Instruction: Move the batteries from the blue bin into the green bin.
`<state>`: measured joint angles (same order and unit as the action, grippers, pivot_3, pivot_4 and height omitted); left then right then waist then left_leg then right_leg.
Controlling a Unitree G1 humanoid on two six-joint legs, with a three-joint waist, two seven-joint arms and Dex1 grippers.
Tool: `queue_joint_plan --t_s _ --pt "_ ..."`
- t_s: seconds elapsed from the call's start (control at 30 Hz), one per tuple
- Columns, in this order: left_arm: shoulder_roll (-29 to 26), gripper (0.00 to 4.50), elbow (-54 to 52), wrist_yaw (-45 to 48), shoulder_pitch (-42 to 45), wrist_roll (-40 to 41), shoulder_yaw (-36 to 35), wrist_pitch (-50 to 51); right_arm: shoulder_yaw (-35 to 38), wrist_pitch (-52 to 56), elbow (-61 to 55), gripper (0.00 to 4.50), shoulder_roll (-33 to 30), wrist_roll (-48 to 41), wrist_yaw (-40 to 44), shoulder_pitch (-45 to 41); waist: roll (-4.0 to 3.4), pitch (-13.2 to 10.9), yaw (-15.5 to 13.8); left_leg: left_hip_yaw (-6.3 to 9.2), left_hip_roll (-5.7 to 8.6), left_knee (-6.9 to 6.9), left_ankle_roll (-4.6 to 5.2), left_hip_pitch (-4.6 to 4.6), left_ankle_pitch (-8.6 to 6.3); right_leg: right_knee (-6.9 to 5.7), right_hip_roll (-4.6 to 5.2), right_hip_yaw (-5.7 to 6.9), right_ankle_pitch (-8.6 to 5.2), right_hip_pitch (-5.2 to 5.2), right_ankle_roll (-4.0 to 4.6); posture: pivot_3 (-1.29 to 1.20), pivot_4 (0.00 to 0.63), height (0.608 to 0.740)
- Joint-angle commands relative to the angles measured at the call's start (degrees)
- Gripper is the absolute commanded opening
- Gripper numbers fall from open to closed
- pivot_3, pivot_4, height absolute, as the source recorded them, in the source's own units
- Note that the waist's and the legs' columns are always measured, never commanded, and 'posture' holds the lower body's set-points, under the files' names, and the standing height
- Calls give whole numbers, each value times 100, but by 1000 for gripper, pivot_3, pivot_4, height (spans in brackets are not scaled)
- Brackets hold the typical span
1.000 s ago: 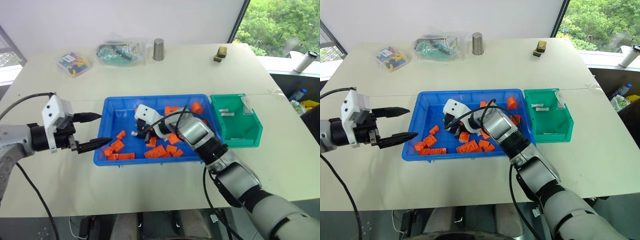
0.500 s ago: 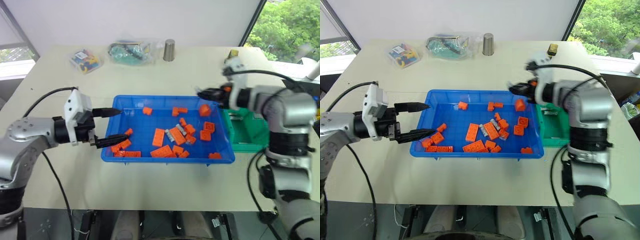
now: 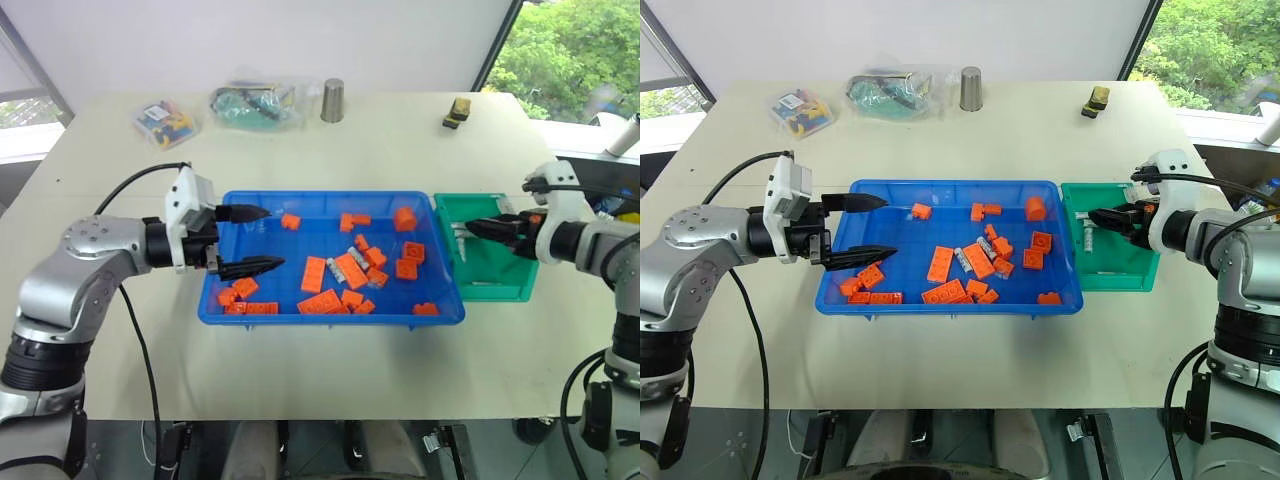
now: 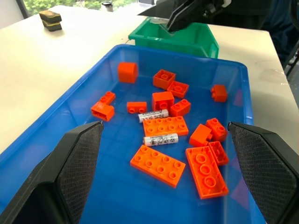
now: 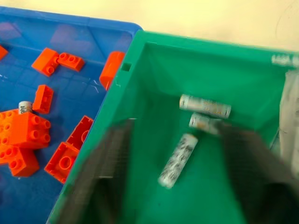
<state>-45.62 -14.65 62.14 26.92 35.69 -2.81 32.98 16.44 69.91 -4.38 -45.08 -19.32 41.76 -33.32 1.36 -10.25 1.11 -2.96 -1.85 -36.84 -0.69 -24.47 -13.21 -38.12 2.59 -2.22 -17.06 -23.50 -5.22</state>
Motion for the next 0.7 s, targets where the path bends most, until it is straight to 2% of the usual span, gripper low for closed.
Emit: queue_joint_plan --t_s 0.03,0.17,0.27,0.43,0.57,0.6,0.63,0.7 --pt "49 4500 -106 -18 190 91 -55 34 -294 -653 306 3354 -287 -125 381 -803 -8 -5 9 -2 0 -5 2 -1 -1 0 0 0 0 1 -1 0 150 739" --pt "62 4500 -234 -13 205 136 -63 134 -1346 -1418 523 3354 -327 -74 1197 -1604 -12 -8 17 -4 -2 -12 8 0 -5 -1 -5 -4 3 1 -5 0 150 739" --pt "51 4500 -276 -18 180 129 -72 164 -2133 -1643 448 3354 32 -178 1767 -2042 -12 -7 15 -3 -6 -13 11 -1 -7 0 -8 -4 2 1 -5 0 150 739" --pt "-14 4500 -473 -54 -5 75 -83 166 -3514 -2609 358 3354 438 291 2516 -2011 -11 -8 -31 -3 -9 -18 11 -4 -7 -1 -2 -4 3 2 -5 0 150 739" --pt "-86 4500 -662 -151 -180 147 -216 244 -4213 -3691 1022 3354 740 988 2638 -2082 -8 -9 -39 -1 -5 -30 13 -12 -8 0 9 1 3 4 -6 0 150 739" --pt "-114 4500 -709 -183 -243 165 -274 264 -4336 -3921 1275 3774 829 1145 2682 -2147 -7 -8 -38 -2 -4 -34 13 -12 -9 0 10 1 3 6 -6 0 150 739" --pt "-141 4500 -756 -221 -306 185 -339 289 -4470 -4204 1482 3868 884 1284 2818 -2196 -7 -8 -29 -1 -5 -35 13 -11 -9 0 10 1 3 6 -7 0 150 739" --pt "-180 4500 -828 -284 -397 234 -438 333 -4654 -4768 1767 4469 944 1503 3116 -2254 -7 -8 -24 -1 -5 -34 13 -11 -8 -1 9 1 4 6 -8 0 150 739"
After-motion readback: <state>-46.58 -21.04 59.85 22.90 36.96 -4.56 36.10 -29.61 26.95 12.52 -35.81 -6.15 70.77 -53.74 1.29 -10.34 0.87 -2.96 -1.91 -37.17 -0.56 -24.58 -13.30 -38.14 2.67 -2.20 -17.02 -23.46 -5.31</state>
